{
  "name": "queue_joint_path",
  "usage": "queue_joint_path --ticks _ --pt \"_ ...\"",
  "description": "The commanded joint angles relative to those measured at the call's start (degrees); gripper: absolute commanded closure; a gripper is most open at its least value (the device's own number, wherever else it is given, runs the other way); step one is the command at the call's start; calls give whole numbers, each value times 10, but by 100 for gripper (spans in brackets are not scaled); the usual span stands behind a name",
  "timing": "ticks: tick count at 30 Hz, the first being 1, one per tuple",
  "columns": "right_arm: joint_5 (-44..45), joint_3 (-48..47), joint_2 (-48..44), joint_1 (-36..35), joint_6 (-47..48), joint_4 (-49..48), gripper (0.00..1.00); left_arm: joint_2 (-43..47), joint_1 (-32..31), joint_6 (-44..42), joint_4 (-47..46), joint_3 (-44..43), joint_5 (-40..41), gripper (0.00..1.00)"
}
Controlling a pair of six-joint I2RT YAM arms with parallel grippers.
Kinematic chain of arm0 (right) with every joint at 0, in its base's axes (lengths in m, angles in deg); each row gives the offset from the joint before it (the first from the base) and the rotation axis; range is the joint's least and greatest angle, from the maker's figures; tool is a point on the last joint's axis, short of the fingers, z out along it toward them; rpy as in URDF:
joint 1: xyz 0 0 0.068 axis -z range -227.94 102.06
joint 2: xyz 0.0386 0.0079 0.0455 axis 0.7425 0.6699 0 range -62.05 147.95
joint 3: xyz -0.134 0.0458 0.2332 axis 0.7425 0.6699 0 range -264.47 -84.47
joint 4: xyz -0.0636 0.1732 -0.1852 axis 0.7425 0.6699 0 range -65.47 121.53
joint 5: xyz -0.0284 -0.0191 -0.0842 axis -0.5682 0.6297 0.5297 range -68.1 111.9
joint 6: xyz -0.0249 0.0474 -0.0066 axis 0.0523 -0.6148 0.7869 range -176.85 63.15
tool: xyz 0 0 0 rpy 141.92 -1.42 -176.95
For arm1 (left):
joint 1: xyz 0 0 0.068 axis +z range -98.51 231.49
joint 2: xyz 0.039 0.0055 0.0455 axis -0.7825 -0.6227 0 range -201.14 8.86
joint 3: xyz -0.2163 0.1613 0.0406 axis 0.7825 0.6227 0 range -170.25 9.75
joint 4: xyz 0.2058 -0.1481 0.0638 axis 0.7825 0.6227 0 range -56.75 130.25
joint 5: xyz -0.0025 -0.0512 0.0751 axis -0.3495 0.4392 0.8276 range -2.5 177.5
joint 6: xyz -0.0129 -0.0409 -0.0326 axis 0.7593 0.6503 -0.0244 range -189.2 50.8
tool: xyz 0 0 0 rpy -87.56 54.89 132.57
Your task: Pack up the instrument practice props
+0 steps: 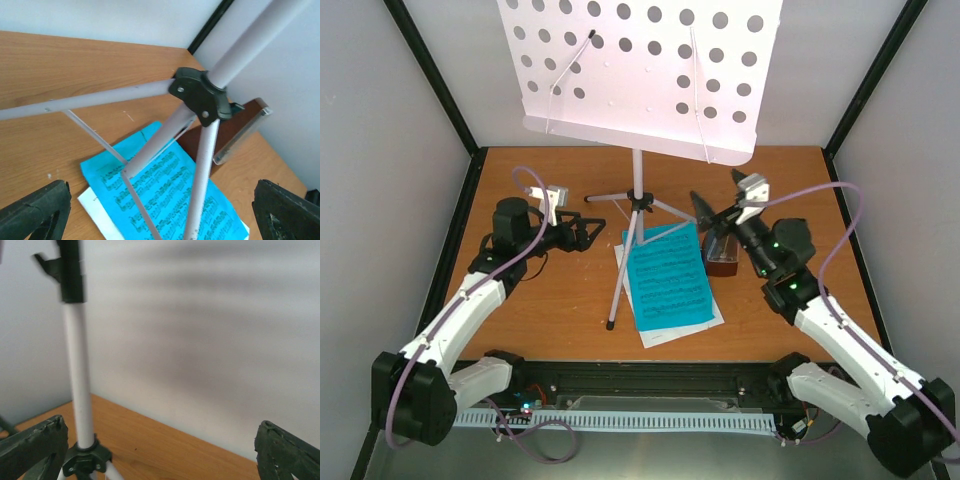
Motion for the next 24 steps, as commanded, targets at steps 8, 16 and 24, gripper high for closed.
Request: queue_joint_path --ticks 8,16,24 --pt "-267 -107 115 164 -222 89 4 -6 -52 51 -53 -4 -83 0" --pt "-370 -167 197 144 -275 44 7 -46 -53 70 -51 -29 -140 1" --pt "-385 -196 249 77 -258 -83 23 -96 -69 35 -52 -37 -191 2"
